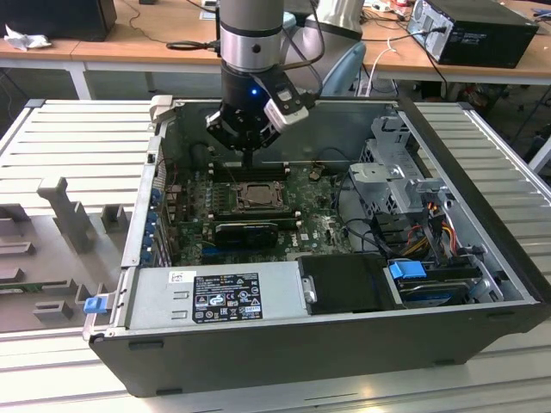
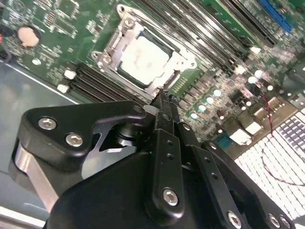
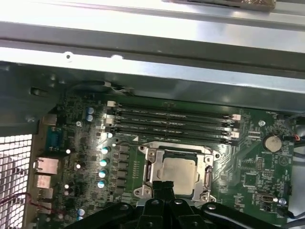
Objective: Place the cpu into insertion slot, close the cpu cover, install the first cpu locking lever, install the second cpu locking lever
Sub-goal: 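Install the first cpu locking lever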
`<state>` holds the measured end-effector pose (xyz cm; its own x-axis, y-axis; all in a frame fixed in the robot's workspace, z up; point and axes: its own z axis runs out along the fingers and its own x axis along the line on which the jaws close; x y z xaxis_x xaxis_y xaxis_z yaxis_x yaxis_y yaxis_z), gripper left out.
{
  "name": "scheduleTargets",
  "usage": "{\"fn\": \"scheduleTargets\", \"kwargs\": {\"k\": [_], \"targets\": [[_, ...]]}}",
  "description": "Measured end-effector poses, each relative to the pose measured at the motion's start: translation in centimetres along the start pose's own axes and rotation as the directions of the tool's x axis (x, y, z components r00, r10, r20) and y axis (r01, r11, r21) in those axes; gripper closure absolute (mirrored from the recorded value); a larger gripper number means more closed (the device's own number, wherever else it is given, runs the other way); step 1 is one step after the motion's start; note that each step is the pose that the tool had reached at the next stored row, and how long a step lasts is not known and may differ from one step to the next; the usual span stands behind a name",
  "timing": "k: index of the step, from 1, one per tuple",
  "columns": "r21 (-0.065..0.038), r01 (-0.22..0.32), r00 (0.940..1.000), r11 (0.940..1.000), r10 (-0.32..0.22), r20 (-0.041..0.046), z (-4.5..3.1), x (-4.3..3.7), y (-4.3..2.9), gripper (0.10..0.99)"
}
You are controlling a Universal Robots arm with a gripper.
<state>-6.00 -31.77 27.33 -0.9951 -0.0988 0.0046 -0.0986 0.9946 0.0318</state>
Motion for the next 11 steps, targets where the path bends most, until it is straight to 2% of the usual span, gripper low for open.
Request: {"fn": "scheduleTargets", "kwargs": {"k": [6, 11], "targets": [[-0.001, -0.036, 0.9993, 0.9993, 0.036, 0.0012, 0.15, 1.00, 0.13, 0.980], [-0.006, -0.038, 0.9993, 0.9992, 0.038, 0.0016, 0.32, 3.59, 0.38, 0.980]]}}
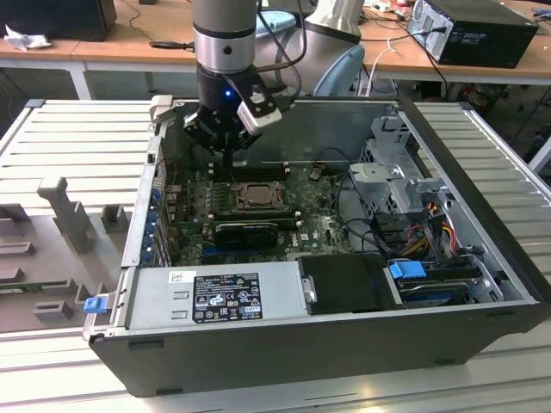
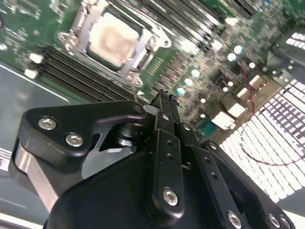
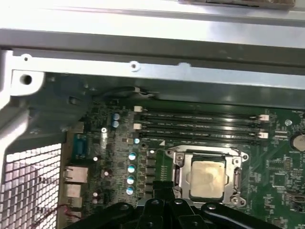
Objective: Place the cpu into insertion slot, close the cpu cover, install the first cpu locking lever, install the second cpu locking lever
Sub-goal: 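Install the first cpu locking lever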
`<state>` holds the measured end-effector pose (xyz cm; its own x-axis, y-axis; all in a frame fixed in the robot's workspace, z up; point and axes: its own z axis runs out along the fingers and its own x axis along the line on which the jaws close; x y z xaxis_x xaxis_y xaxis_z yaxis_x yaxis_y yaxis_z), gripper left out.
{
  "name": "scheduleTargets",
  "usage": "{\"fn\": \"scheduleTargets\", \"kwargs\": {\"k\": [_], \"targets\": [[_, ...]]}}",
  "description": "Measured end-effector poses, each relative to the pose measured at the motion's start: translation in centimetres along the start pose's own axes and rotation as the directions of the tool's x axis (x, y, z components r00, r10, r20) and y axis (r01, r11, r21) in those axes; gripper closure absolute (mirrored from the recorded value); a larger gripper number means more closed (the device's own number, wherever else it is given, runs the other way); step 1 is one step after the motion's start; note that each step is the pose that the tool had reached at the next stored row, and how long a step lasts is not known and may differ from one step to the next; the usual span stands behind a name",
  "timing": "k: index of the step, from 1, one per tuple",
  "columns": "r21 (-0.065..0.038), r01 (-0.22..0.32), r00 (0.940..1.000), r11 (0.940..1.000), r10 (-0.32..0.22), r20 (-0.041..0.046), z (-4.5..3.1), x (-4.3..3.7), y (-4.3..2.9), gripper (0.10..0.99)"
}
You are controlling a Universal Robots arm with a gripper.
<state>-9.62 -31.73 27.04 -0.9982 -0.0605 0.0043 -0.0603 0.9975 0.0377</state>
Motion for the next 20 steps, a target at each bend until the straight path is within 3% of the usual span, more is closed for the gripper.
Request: {"fn": "scheduleTargets", "kwargs": {"k": [2, 5, 8, 20], "targets": [[-0.001, -0.002, 1.0000, 1.0000, 0.002, 0.0002, 0.16, 0.79, 0.09, 0.980], [-0.001, -0.005, 1.0000, 1.0000, 0.005, 0.0003, 0.29, 1.12, 0.30, 0.980], [-0.002, -0.008, 1.0000, 1.0000, 0.008, 0.0004, 0.47, 1.29, 0.58, 0.980], [-0.003, -0.022, 0.9998, 0.9998, 0.022, 0.0010, 1.24, 1.48, 2.87, 0.980]]}}
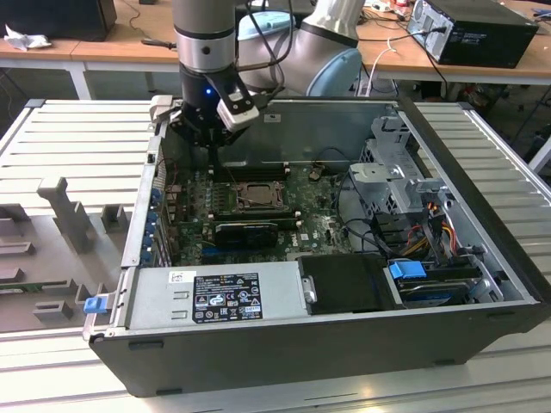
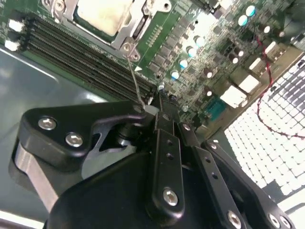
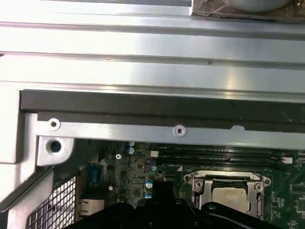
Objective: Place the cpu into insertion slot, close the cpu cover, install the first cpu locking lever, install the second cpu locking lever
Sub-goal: 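Install the first cpu locking lever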
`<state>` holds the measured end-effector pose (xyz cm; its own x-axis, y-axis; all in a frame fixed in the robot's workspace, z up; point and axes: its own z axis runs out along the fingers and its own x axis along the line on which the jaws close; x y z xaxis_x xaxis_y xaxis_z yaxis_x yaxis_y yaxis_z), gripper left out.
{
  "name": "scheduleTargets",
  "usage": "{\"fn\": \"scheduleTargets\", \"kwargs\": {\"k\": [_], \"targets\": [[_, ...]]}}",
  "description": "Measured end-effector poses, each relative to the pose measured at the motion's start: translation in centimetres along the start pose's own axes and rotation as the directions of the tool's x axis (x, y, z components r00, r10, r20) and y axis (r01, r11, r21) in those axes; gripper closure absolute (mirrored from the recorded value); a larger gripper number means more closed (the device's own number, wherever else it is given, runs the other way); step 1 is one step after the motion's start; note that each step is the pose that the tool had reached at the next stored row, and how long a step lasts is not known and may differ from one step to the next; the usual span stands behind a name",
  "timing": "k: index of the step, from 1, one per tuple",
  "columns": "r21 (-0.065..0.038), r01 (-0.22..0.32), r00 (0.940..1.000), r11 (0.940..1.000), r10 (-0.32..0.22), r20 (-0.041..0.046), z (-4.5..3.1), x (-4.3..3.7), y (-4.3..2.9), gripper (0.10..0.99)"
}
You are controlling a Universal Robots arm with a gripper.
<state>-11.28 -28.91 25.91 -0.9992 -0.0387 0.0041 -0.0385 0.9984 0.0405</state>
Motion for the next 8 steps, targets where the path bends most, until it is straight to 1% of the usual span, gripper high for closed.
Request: {"fn": "scheduleTargets", "kwargs": {"k": [1, 8], "targets": [[0.000, -0.001, 1.0000, 1.0000, 0.001, 0.0000, 0.01, -0.11, 0.03, 0.980], [0.002, -0.011, 0.9999, 0.9999, 0.011, 0.0003, 0.01, -1.61, -0.02, 0.980]]}}
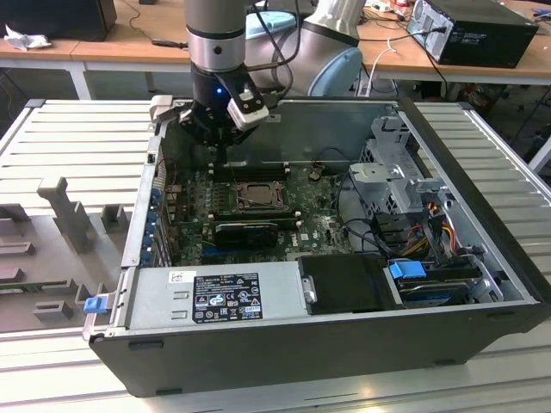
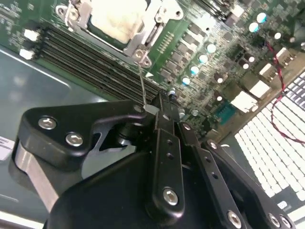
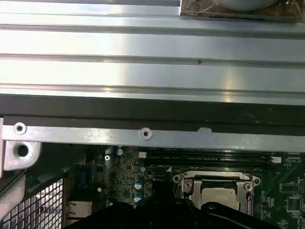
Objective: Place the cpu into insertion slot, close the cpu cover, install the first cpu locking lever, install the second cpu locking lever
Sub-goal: 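Install the first cpu locking lever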
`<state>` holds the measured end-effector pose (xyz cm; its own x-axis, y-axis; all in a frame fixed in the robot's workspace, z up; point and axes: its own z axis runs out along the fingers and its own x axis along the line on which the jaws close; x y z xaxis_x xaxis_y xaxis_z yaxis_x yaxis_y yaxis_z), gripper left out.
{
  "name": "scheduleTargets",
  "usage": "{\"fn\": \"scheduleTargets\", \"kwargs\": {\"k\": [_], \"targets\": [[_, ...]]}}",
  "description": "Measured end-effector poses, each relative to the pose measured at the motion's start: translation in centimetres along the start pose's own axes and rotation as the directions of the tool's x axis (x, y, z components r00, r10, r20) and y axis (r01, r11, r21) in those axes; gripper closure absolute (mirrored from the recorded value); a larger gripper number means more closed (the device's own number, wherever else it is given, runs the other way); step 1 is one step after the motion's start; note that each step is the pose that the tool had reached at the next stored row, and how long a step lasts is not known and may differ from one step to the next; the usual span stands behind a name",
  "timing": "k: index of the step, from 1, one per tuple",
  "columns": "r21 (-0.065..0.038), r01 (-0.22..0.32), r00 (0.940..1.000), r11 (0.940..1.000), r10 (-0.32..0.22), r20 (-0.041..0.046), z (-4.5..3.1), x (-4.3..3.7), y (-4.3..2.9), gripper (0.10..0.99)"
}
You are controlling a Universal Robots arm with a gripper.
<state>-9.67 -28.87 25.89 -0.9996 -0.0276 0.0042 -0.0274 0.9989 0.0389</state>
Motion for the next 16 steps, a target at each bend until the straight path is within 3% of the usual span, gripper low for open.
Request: {"fn": "scheduleTargets", "kwargs": {"k": [5, 6, 8, 12, 13, 14, 16], "targets": [[0.000, -0.003, 1.0000, 1.0000, 0.003, 0.0001, 0.03, -2.27, -0.06, 0.980], [0.000, -0.003, 1.0000, 1.0000, 0.003, 0.0001, 0.06, -3.39, -0.09, 0.980], [0.000, -0.004, 1.0000, 1.0000, 0.004, 0.0002, 0.10, -4.45, -0.12, 0.980], [-0.001, -0.005, 1.0000, 1.0000, 0.005, 0.0003, 0.22, -5.63, -0.17, 0.980], [-0.026, -0.005, 1.0000, 0.9997, 0.005, 0.0007, 0.25, -5.73, -0.17, 0.980], [-0.043, -0.005, 1.0000, 0.9991, 0.005, 0.0012, 0.29, -5.76, -0.17, 0.980], [-0.048, -0.006, 1.0000, 0.9988, 0.006, 0.0012, 0.78, -5.88, -0.19, 0.980]]}}
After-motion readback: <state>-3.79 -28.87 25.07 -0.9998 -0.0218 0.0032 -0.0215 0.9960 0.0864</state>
